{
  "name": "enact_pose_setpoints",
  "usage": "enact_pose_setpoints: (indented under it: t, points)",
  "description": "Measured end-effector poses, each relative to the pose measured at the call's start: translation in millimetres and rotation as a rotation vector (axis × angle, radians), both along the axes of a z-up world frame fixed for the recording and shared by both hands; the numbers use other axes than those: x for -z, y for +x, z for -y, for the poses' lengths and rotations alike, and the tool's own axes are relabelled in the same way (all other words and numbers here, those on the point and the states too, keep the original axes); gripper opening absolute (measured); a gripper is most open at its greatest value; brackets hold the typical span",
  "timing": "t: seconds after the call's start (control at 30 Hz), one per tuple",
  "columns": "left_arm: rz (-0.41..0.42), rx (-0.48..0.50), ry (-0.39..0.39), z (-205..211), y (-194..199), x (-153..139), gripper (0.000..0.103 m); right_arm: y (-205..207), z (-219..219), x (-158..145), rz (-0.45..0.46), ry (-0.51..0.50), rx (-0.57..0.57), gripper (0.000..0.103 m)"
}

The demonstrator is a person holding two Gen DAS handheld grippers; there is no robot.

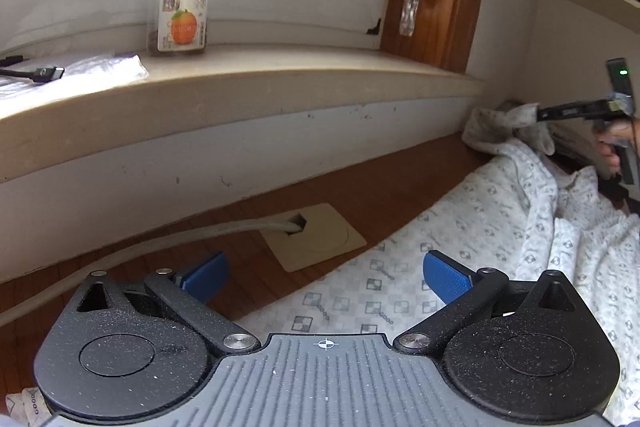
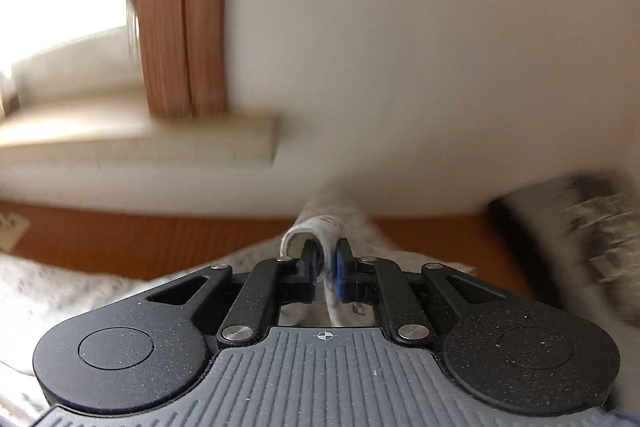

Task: Fold clothes
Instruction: 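Pinch the blanket corner with the right gripper and lift it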

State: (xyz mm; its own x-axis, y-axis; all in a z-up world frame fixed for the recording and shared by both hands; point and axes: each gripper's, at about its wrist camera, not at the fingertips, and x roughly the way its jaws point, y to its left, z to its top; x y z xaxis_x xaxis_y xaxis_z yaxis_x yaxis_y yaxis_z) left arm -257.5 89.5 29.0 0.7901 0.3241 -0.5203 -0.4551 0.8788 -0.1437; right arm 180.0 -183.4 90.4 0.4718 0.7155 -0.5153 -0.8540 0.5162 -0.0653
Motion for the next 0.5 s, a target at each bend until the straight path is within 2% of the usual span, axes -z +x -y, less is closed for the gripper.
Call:
enact_pose_setpoints:
  t: [0.17,0.33,0.5]
  points:
    - [0.029,0.004,-0.013,-2,-4,-1,0.103,-44,93,-66,0.114,0.059,0.085,0.009]
    - [0.040,0.011,-0.042,-6,-4,0,0.103,-101,193,-120,0.224,0.059,0.194,0.009]
    - [0.030,0.014,-0.065,-10,-2,2,0.103,-155,254,-134,0.289,0.010,0.244,0.009]
